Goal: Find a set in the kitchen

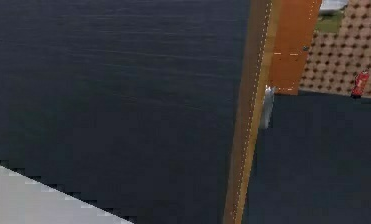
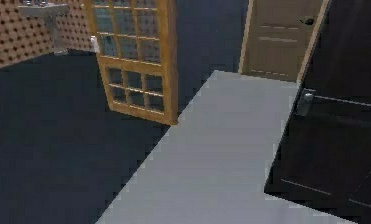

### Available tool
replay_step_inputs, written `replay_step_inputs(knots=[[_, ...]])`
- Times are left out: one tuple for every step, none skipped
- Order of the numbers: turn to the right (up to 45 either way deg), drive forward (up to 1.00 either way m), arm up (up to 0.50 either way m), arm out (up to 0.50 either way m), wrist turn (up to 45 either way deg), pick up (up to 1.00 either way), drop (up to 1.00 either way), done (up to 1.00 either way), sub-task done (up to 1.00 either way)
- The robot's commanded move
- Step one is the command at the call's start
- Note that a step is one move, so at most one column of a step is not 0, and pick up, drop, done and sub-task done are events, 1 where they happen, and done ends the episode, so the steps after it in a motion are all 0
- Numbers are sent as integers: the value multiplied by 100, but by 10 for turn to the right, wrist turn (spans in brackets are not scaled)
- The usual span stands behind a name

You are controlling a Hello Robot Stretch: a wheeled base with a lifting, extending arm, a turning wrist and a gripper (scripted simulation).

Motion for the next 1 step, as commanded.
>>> replay_step_inputs(knots=[[-30,0,0,0,0,0,0,0,0]])
